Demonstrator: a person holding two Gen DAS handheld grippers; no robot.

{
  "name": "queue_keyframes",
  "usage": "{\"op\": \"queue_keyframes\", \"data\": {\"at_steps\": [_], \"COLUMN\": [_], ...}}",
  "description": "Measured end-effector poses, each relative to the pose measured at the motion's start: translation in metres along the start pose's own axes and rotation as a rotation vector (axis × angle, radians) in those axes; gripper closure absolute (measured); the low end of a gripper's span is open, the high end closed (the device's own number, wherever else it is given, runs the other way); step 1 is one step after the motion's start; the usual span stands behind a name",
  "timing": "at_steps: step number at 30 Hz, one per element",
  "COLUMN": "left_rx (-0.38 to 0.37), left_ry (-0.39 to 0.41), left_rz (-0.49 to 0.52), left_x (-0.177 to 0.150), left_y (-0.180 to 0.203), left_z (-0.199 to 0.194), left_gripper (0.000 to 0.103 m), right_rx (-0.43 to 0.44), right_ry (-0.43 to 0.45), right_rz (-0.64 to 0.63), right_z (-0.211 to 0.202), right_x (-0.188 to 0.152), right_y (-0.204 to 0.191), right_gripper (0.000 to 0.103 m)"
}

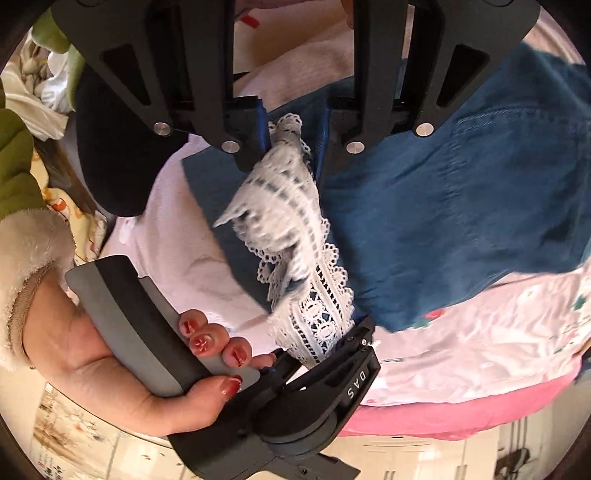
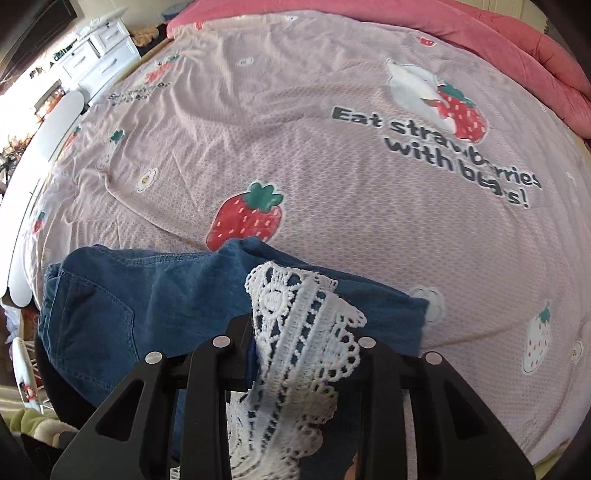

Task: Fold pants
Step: 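Fold the lace hem over the pants with the right gripper while the left gripper holds the fold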

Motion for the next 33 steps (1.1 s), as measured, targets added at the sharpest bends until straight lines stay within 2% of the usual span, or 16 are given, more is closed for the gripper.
{"op": "queue_keyframes", "data": {"at_steps": [2, 4, 5, 9, 14, 19, 22, 24, 28, 33], "left_rx": [0.020, 0.042, 0.052, 0.090, 0.108, 0.129, 0.156, 0.171, 0.197, 0.193], "left_ry": [0.001, 0.006, 0.005, 0.008, 0.018, 0.047, 0.057, 0.064, 0.074, 0.073], "left_rz": [-0.012, -0.019, -0.021, -0.038, -0.052, -0.043, -0.034, -0.028, -0.027, -0.036], "left_x": [-0.002, -0.001, -0.001, -0.001, -0.001, 0.004, 0.007, 0.009, 0.012, 0.012], "left_y": [-0.004, -0.009, -0.013, -0.022, -0.032, -0.029, -0.029, -0.029, -0.032, -0.032], "left_z": [-0.004, -0.011, -0.013, -0.022, -0.035, -0.043, -0.048, -0.051, -0.059, -0.063], "left_gripper": [0.082, 0.081, 0.078, 0.065, 0.054, 0.046, 0.041, 0.038, 0.033, 0.024], "right_rx": [-0.010, -0.009, -0.007, 0.031, 0.104, 0.193, 0.205, 0.181, 0.165, 0.135], "right_ry": [-0.007, -0.012, -0.013, -0.006, 0.015, 0.111, 0.155, 0.178, 0.172, 0.149], "right_rz": [0.000, 0.004, 0.007, 0.010, 0.035, 0.016, -0.005, -0.028, -0.042, -0.070], "right_z": [0.004, 0.005, 0.005, 0.000, -0.010, -0.040, -0.055, -0.061, -0.058, -0.040], "right_x": [0.002, 0.003, 0.004, 0.007, 0.013, 0.020, 0.022, 0.022, 0.021, 0.016], "right_y": [-0.005, -0.010, -0.012, -0.023, -0.030, -0.034, -0.032, -0.030, -0.024, -0.020], "right_gripper": [0.071, 0.068, 0.064, 0.049, 0.039, 0.034, 0.031, 0.031, 0.030, 0.031]}}
Point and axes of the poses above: each gripper's, at about its wrist camera, not at the fingertips, and z roughly the way its jaws point, y to its right, x to its top, the point moved 8 cm from there along z, roughly the way its jaws point, and after that the axes turned 9 degrees about z, right-handed, at the moved point
